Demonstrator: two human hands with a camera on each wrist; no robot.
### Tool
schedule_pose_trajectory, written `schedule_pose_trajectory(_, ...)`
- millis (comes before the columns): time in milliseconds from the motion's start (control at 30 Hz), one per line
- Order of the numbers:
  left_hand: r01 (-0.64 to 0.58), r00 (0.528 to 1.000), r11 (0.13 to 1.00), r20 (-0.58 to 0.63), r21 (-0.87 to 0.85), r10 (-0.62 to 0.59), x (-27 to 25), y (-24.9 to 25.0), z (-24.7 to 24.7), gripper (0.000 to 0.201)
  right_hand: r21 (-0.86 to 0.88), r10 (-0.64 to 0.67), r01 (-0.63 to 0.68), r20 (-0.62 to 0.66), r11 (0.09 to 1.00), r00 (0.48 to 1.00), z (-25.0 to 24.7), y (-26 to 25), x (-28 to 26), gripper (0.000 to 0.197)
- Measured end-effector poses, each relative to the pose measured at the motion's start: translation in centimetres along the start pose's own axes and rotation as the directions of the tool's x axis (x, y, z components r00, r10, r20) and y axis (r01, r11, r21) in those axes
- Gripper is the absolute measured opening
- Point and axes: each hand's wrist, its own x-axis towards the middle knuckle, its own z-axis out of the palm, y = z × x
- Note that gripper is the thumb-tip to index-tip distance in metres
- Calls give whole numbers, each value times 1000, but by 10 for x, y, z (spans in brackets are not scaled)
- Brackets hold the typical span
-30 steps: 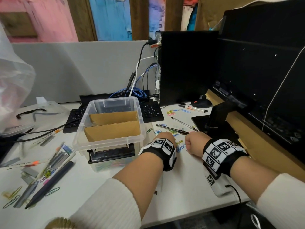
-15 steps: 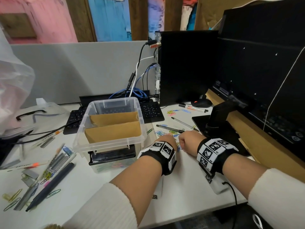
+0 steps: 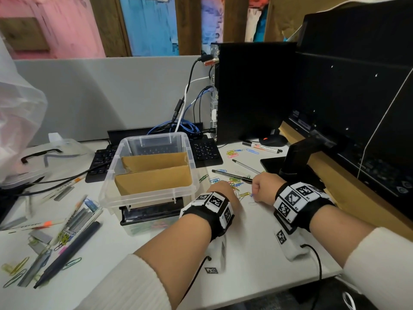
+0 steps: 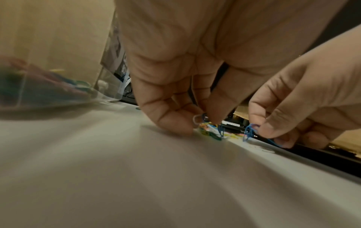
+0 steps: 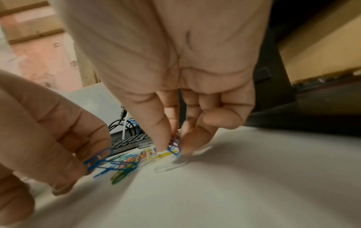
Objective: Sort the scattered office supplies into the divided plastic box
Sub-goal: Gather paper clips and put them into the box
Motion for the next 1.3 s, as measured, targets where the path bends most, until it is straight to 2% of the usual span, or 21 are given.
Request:
schedule_pose_trajectory(67,-9,1000,1000,-28,-23,8,5,1,1,31,-23,46,-45,31,999,998,1,-4,7,25)
schedule_pose_trajectory(200,-17,1000,998,-17,-54,16,2,6,-1,27,-19,56,-56,41,998,998,1,-11,15,30)
schedule_pose_trajectory(267,17,1000,997,28,-69,-15,3,8,-6,20,22,12,-11,-24,1000,1000,3,-9,17,34)
schedule_pose_trajectory(333,45,996,996,74,-80,-39,4,11,-10,31,23,-56,58,-62,998,996,5,-8,15,36)
schedule_pose_trajectory(400,67,995,993,78,-97,-60,4,12,-12,42,12,-70,71,-58,997,996,8,-9,14,25)
schedule_pose_trajectory(467,57,997,995,52,-83,-53,4,11,-12,41,5,-90,90,-54,996,995,5,-13,13,11)
schedule_pose_trajectory(533,58,998,996,28,-73,-57,2,9,-12,42,-21,-73,73,7,997,997,2,-18,19,9)
schedule_pose_trajectory(633,78,997,990,-9,-115,-79,-1,9,-11,43,-44,-28,33,99,998,995,-2,-22,27,25)
schedule_pose_trajectory(667,91,995,988,-25,-126,-94,-2,10,-9,44,-35,-23,27,123,999,992,-5,-23,25,25)
schedule_pose_trajectory(733,117,990,989,-69,-93,-124,-5,13,-5,51,13,-27,26,101,1000,995,-6,-21,22,10)
schedule_pose_trajectory(767,122,989,991,-83,-53,-127,-6,15,-4,55,42,-58,57,35,997,998,-5,-19,22,9)
schedule_pose_trajectory(833,115,989,993,-89,3,-115,-5,19,-2,50,63,-124,125,-28,990,992,-3,-19,18,12)
schedule_pose_trajectory(967,112,993,993,-20,-31,-113,2,24,-6,33,48,-155,154,33,987,987,-5,-28,12,14)
schedule_pose_trajectory(1100,102,994,993,46,-55,-99,4,20,-15,34,41,-177,176,32,984,984,-3,-27,9,17)
schedule_pose_trajectory(1300,44,999,998,15,-49,-44,0,20,-14,31,67,-150,149,12,987,989,-2,-25,10,17)
